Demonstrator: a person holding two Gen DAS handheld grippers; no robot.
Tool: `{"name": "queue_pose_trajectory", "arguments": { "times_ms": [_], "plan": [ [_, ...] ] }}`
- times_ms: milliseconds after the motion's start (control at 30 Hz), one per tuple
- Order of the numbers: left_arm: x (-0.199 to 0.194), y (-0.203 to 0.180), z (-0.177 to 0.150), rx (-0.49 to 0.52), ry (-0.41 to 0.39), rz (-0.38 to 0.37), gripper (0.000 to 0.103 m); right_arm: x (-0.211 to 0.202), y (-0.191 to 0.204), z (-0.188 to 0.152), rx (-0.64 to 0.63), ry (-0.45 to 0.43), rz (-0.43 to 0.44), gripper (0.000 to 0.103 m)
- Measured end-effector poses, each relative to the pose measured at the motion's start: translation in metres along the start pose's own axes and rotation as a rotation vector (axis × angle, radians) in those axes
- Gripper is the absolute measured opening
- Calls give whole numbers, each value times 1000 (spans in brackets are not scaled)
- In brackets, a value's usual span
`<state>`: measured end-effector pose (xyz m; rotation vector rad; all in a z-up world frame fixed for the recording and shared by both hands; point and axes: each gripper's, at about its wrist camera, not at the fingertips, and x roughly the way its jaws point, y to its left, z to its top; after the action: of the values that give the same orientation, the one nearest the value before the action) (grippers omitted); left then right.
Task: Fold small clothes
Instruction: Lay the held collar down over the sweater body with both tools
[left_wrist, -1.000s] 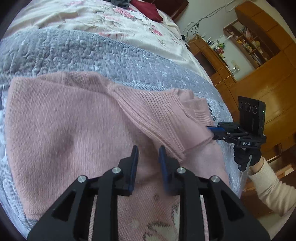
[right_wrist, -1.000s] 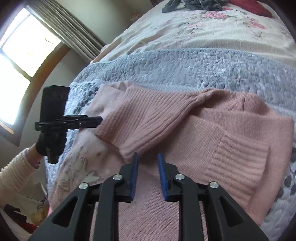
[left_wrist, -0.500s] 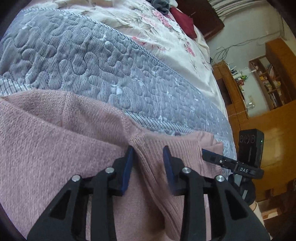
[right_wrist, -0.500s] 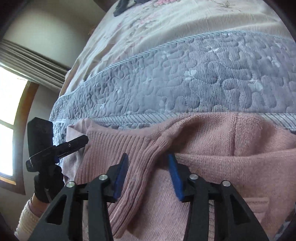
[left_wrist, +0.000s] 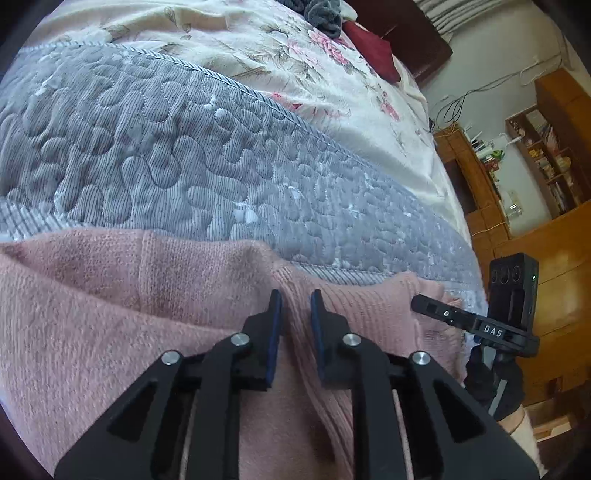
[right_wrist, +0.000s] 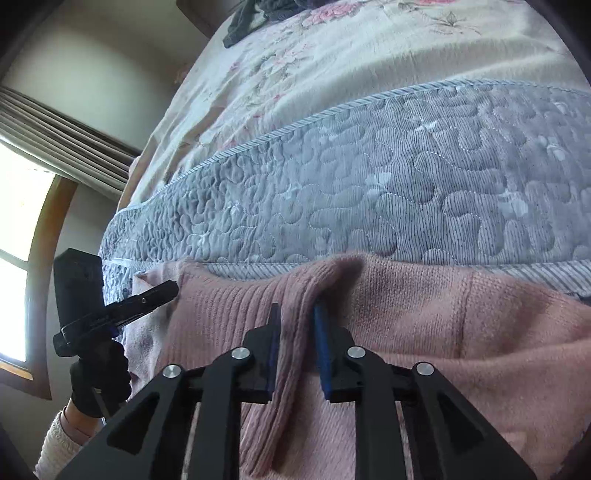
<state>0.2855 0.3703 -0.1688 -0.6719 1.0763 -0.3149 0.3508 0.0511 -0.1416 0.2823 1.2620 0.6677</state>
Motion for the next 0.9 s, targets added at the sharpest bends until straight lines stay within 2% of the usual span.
{"name": "queue_pose_trajectory", "arguments": {
  "times_ms": [33, 67, 133, 200, 267, 300, 333, 367, 500, 667, 767, 900],
  "plan": [
    [-7, -3, -6, -4, -4, -14, 30, -7, 4, -5, -11, 4, 2, 23],
    [-13, -7, -13, -6, 2, -18, 38, -13, 7, -13, -12, 15, 15, 30],
    [-22, -13, -32, -6, 21, -43, 40, -19, 15, -30, -12, 42, 53, 32],
    [-23, -18, -50, -14, 57, -70, 44, -16, 20, -45, -8, 89, 47, 32],
    [-16, -18, -64, -34, 96, -42, 38, -7, 19, -55, 11, 138, 20, 32],
    [-12, -17, -69, -41, 111, -39, 33, -2, 17, -59, 28, 155, 15, 28],
    [-8, -14, -72, -47, 120, -33, 14, 0, 15, -62, 41, 160, 42, 20],
    [-5, -12, -73, -58, 130, -29, 9, 1, 13, -63, 55, 163, 81, 12],
    [-8, -4, -71, -76, 137, -43, 8, -19, 10, -64, 69, 114, 117, 9],
    [-3, 1, -74, -17, 166, -32, 8, -9, 6, -73, 1, 153, -2, 8],
    [0, 2, -75, -4, 155, -23, 10, -5, 1, -77, 14, 141, -7, 8],
    [1, 0, -80, 0, 132, -4, 10, -3, 7, -80, -8, 127, -64, 8]
  ]
}}
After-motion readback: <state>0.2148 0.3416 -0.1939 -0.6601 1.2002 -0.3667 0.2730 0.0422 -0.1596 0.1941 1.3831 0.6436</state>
